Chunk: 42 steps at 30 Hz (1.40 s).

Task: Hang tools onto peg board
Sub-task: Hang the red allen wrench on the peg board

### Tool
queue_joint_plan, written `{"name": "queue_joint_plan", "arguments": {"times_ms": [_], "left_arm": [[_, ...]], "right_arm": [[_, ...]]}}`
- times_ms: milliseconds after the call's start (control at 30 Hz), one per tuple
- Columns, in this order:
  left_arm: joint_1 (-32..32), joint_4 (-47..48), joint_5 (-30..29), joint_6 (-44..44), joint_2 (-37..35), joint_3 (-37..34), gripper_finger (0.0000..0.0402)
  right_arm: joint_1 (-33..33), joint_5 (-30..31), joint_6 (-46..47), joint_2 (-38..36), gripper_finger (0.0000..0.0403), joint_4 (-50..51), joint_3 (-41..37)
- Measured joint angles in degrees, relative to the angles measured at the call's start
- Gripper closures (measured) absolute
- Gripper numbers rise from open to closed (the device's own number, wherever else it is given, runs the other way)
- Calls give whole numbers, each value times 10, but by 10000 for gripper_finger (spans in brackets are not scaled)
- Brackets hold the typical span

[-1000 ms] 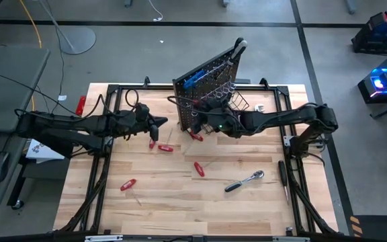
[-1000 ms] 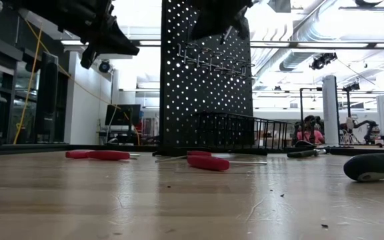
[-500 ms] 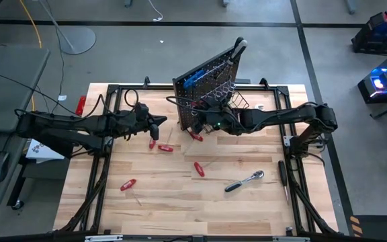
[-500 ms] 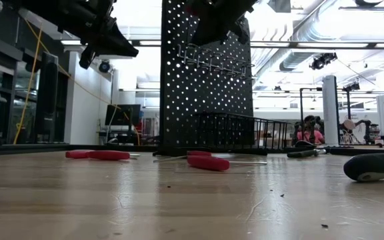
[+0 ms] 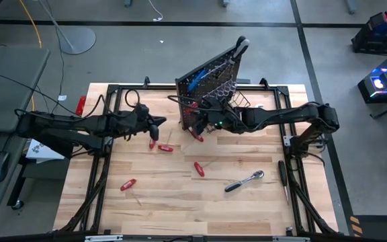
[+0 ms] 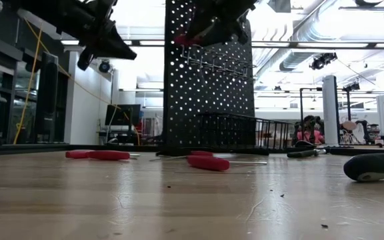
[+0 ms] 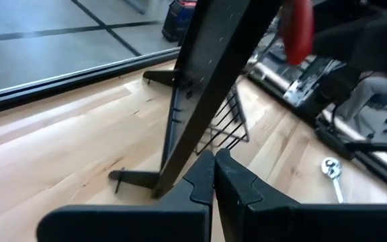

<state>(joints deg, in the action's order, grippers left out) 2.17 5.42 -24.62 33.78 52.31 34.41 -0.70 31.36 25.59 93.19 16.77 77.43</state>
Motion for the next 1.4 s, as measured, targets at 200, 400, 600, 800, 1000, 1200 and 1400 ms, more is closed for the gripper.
{"name": "queue_joint_plan", "arguments": {"times_ms": [200,400,600,800,1000,1200,1400], "left_arm": [[0,53,0,0,-1,0,401],[0,65,0,0,-1,0,396],[0,67,0,3,-1,0,384],[0,81,0,4,-1,0,375],[0,112,10,0,-1,0,369],[0,140,21,-13,-1,0,349],[0,194,77,0,2,0,296]], "right_arm": [[4,9,-9,-21,218,47,-1],[4,24,-35,-38,217,60,-3],[3,31,-40,-51,217,59,-3],[6,29,-105,-56,217,74,-3],[15,26,-152,-77,217,96,-2],[22,27,-153,-114,217,134,-2],[38,46,-141,-151,218,173,-2]]}}
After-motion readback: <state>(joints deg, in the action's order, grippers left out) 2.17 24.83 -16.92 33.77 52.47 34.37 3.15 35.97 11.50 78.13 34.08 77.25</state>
